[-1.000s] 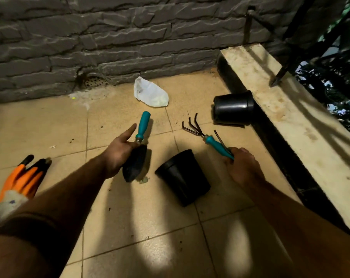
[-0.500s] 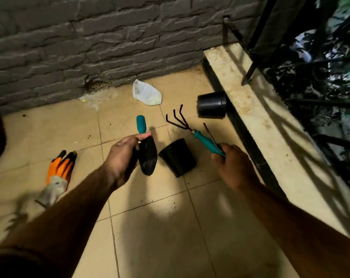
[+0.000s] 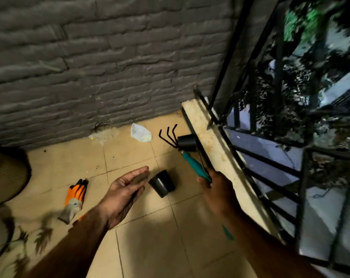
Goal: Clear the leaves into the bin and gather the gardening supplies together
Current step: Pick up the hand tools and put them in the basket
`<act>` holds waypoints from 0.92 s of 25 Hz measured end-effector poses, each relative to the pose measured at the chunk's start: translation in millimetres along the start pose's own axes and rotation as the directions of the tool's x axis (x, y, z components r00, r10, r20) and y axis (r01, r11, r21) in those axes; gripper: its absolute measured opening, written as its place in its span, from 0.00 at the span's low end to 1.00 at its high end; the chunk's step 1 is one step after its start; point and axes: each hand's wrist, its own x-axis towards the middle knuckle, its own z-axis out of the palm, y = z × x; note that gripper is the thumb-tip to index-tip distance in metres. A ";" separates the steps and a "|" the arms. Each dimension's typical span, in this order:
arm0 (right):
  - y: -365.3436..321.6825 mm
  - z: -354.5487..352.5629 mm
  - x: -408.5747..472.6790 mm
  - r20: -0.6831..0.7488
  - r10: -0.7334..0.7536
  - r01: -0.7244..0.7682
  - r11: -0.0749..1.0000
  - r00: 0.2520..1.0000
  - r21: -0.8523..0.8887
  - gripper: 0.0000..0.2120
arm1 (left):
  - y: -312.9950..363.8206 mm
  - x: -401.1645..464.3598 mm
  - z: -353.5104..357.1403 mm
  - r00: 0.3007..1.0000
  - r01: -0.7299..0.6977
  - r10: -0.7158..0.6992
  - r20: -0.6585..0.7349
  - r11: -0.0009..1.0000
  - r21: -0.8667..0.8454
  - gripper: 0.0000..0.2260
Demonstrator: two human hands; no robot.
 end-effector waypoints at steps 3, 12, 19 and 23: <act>-26.6 -40.1 -31.8 -0.012 0.018 -0.017 0.998 1.000 0.060 0.19 | 33.1 -34.9 28.1 0.999 -0.021 0.021 -0.027 1.000 -0.004 0.17; -116.5 -183.9 -183.6 0.019 0.160 -0.160 0.961 0.987 0.226 0.17 | 142.0 -219.6 90.1 0.998 -0.025 0.014 -0.064 0.984 -0.178 0.13; -163.7 -205.1 -315.4 -0.092 0.314 -0.230 0.836 0.945 0.498 0.11 | 166.2 -307.3 112.4 0.991 -0.049 0.064 0.120 0.992 -0.119 0.24; -178.9 -223.2 -396.9 -0.144 0.465 -0.271 0.710 0.874 0.651 0.07 | 178.0 -366.2 147.8 0.937 0.014 0.008 0.349 0.998 -0.061 0.24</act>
